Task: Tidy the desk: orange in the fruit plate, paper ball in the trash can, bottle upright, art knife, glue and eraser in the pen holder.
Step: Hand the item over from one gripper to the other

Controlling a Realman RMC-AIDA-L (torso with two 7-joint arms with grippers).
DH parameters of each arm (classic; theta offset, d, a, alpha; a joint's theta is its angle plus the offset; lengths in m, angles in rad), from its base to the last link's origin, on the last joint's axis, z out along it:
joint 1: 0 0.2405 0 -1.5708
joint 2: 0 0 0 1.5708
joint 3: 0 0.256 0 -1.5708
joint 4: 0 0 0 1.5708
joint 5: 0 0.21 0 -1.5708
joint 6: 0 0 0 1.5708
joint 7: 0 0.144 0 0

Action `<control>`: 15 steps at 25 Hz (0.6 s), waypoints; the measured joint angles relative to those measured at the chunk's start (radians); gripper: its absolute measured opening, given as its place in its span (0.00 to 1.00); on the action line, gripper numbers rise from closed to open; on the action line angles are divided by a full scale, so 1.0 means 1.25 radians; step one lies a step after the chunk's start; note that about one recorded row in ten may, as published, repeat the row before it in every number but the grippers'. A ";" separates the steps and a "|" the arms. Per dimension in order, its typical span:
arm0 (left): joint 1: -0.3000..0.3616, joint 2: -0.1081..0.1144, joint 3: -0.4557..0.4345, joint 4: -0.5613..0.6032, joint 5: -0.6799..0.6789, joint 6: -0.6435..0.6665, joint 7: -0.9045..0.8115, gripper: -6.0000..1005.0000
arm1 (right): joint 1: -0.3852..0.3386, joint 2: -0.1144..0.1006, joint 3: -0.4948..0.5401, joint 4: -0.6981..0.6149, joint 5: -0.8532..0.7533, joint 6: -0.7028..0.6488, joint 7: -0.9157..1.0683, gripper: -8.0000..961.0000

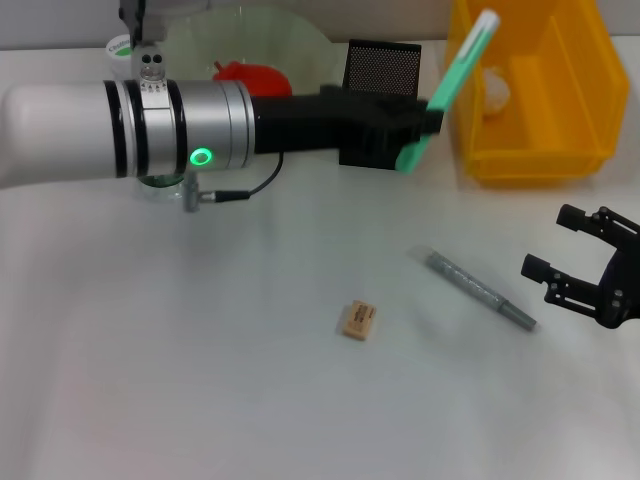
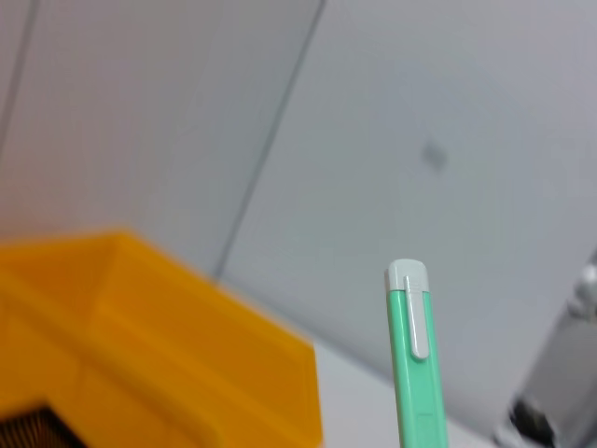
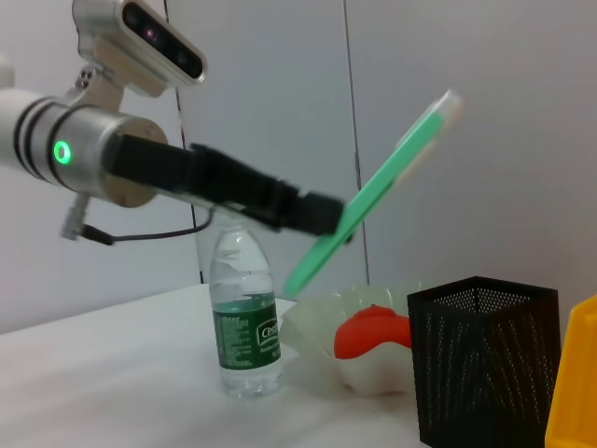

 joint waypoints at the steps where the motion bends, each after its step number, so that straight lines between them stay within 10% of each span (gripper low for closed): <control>1: -0.008 -0.001 0.002 -0.032 -0.039 -0.011 0.045 0.20 | 0.000 0.000 0.000 0.000 0.000 0.000 0.002 0.84; 15: -0.105 -0.003 0.326 -0.216 -0.840 -0.260 0.660 0.20 | 0.014 0.005 0.000 -0.001 0.000 0.001 0.019 0.84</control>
